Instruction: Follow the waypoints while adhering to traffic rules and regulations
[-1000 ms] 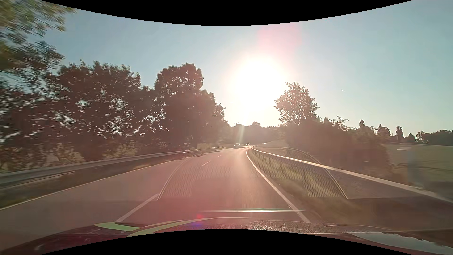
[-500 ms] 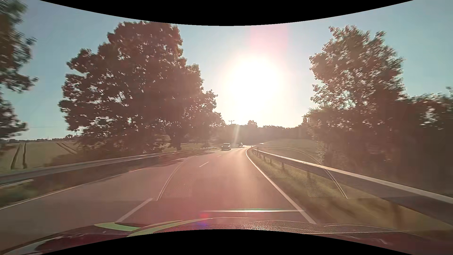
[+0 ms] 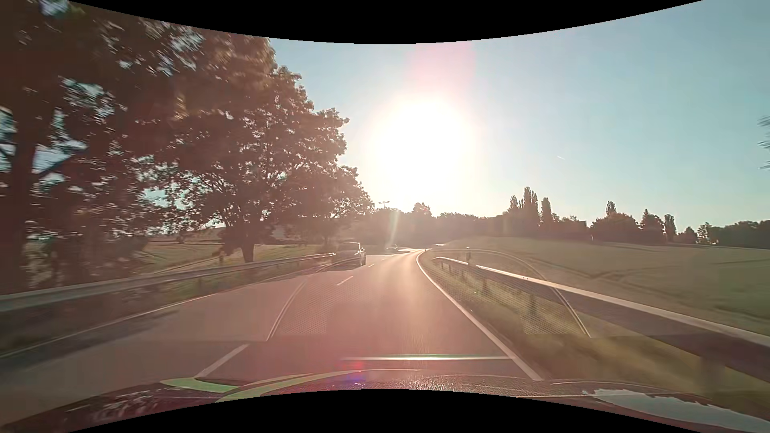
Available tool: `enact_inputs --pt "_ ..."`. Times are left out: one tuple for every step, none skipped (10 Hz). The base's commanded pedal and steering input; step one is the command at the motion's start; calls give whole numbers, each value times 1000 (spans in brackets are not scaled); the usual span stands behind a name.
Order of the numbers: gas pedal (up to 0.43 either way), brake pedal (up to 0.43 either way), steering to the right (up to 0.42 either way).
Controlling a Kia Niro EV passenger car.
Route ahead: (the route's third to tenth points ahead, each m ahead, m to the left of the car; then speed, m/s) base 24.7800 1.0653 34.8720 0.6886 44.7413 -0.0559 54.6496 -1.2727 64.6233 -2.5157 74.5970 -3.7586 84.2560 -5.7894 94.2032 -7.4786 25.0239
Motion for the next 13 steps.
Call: enact_inputs --pt "260 0 14" --pt "268 0 13" --pt "268 0 12" --pt "268 0 12" --pt "268 0 12" --pt "268 0 12" --pt "268 0 11" --pt "280 0 10" --pt "280 0 10" --pt "280 0 10" --pt "280 0 10" --pt "280 0 10" --pt "280 0 10"
